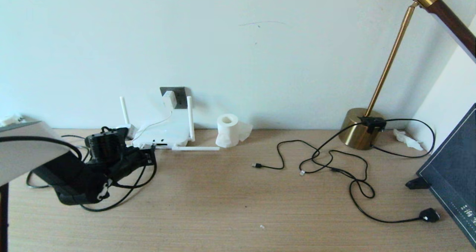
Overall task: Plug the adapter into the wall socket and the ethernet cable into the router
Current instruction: Plug cable into router interface
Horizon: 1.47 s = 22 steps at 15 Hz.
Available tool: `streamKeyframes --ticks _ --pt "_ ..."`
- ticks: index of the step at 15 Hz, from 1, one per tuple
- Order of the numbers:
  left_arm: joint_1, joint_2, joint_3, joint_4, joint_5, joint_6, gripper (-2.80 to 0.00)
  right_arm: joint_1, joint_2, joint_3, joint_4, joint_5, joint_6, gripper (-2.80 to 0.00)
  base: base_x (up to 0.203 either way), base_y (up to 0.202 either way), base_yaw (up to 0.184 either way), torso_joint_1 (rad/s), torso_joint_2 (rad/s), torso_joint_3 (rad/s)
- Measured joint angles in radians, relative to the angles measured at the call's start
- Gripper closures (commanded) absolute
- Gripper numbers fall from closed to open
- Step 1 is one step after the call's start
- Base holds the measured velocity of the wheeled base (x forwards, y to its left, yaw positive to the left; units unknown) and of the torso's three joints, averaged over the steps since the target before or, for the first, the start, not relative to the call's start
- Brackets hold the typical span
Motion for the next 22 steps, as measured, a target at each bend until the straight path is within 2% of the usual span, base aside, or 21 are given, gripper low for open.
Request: streamKeyframes --ticks 22 --pt "0.002 0.003 -0.011 0.001 0.001 0.000 0.00 0.000 0.000 0.000 0.000 0.000 0.000 0.00 0.000 0.000 0.000 0.000 0.00 0.000"
